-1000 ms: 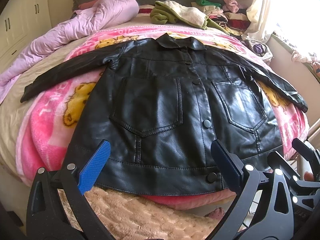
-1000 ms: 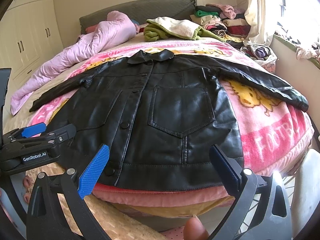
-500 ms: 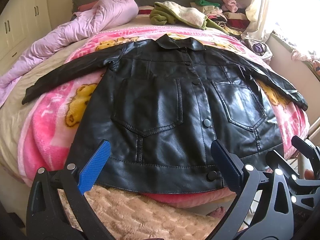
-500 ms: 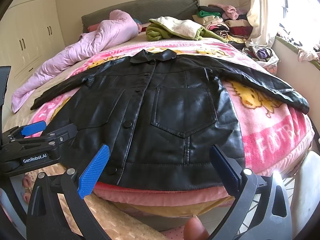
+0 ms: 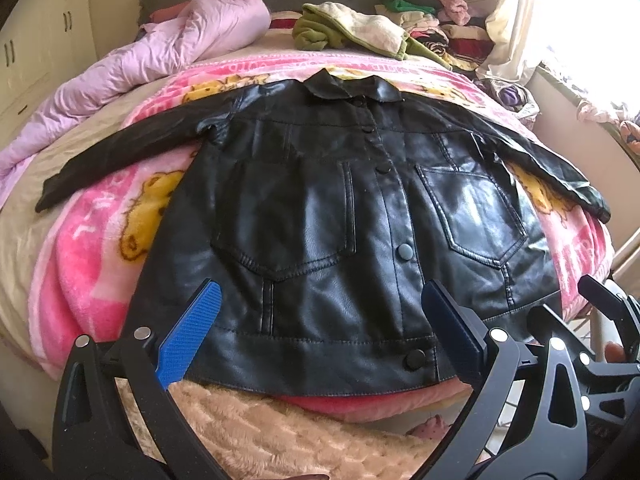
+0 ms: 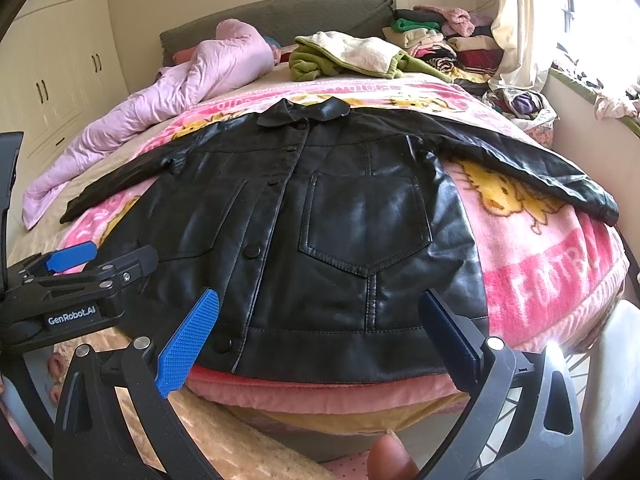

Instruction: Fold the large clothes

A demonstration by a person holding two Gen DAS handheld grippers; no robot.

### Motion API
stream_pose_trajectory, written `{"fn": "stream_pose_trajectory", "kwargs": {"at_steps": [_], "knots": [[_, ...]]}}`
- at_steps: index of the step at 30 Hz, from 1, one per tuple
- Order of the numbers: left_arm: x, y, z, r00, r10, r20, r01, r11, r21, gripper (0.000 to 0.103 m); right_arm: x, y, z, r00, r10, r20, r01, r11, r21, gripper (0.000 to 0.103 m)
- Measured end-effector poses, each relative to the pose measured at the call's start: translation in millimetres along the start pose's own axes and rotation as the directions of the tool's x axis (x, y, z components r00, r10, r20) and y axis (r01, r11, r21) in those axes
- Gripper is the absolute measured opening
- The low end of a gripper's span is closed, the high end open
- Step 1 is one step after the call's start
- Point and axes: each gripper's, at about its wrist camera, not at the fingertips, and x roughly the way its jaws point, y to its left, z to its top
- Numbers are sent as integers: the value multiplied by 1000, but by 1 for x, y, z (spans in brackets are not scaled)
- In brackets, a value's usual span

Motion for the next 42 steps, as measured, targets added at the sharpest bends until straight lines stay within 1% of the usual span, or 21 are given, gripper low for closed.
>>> {"fn": "stream_pose_trajectory", "kwargs": {"at_steps": [7, 11, 13, 18, 26, 28, 33, 34, 39, 42], "knots": [[4, -3, 6, 1000, 5, 11, -5, 1000, 15, 94, -3, -3, 5, 1000, 15, 13, -15, 1000, 6, 99], [4, -1, 10, 1000, 10, 10, -10, 1000, 13, 94, -5, -4, 10, 999, 35, 19, -35, 999, 12, 99], [2, 1, 14, 1000, 15, 21, -15, 1000, 3, 94, -6, -5, 13, 999, 37, 20, -37, 999, 9, 99], [-3, 10, 29, 999, 32, 39, -32, 999, -4, 94, -6, -5, 22, 998, 67, 20, -67, 998, 8, 99], [-15, 18, 49, 996, 50, 78, -50, 999, -2, 94, -8, -8, 41, 997, 68, 44, -69, 998, 7, 99], [-17, 20, 55, 995, 56, 85, -56, 998, -3, 94, -8, -9, 47, 996, 82, 41, -83, 997, 11, 99], [-26, 24, 73, 993, 56, 108, -58, 998, 14, 94, -6, -12, 62, 992, 120, 30, -121, 992, 20, 99], [-29, 25, 79, 993, 46, 112, -48, 999, 14, 94, -6, -12, 65, 992, 122, 31, -122, 992, 21, 99], [-34, 27, 102, 991, 40, 131, -42, 999, 13, 94, -8, -12, 84, 989, 138, 53, -139, 990, 19, 99], [-39, 28, 114, 989, 28, 146, -29, 1000, 8, 94, -9, -15, 98, 989, 131, 67, -133, 991, 33, 99]]}}
